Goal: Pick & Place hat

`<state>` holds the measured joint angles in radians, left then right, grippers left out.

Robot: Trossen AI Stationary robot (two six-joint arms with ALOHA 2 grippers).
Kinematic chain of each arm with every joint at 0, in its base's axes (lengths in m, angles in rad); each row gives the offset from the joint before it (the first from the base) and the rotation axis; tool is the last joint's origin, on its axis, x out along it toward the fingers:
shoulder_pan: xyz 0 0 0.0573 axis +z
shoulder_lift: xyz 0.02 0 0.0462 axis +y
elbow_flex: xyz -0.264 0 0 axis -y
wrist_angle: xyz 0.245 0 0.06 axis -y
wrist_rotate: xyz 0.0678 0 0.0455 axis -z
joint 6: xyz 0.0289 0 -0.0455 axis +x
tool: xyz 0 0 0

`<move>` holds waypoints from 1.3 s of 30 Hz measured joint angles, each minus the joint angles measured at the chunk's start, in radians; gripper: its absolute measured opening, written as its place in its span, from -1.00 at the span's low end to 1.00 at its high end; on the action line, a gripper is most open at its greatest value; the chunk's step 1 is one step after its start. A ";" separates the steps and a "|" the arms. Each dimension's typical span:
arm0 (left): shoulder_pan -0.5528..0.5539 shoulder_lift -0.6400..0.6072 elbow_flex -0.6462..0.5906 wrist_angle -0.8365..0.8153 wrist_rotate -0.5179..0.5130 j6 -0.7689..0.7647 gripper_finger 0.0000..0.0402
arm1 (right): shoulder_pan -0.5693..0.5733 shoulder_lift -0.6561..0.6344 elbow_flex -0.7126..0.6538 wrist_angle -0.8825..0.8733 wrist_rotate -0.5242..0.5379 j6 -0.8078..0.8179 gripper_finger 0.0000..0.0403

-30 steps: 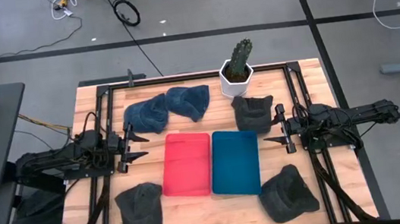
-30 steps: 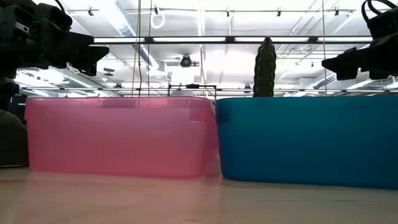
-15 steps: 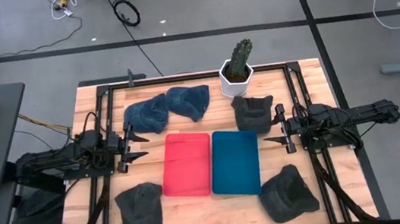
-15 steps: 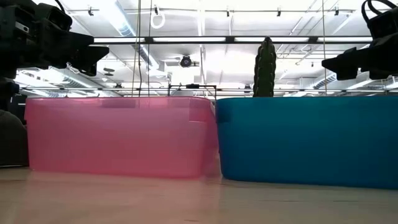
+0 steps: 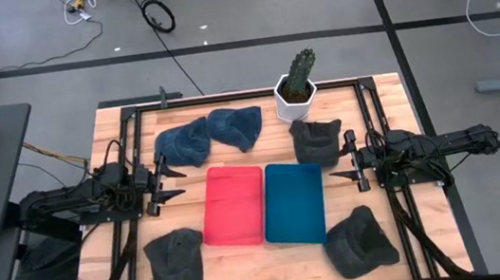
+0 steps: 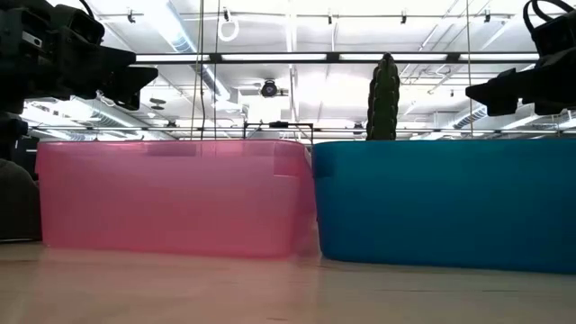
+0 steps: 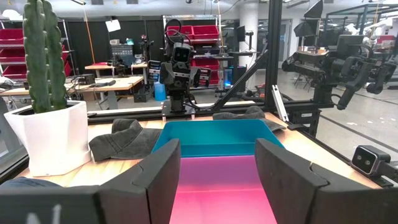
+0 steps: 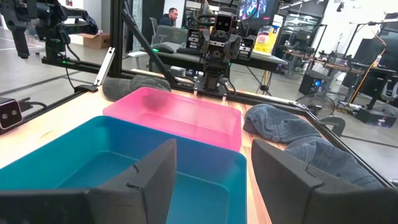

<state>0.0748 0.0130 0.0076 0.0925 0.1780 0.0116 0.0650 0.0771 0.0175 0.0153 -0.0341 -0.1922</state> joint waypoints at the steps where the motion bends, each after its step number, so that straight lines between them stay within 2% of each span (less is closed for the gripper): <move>1: 0.000 0.000 0.000 0.000 0.000 0.000 0.05 | 0.000 0.000 0.000 0.000 0.000 0.000 0.05; 27: 0.000 0.000 0.000 0.000 0.000 0.000 0.05 | 0.000 0.000 0.000 0.032 0.000 -0.002 0.05; 34: 0.000 0.000 0.000 0.000 0.000 0.000 0.05 | 0.000 0.000 0.000 0.157 0.000 -0.047 0.05; 39: 0.000 0.000 0.000 0.000 0.000 0.000 0.05 | 0.000 0.000 0.000 0.332 0.000 -0.177 0.05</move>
<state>0.0750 0.0128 0.0078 0.0925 0.1776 0.0113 0.0650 0.0772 0.0174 0.3475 -0.0338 -0.3688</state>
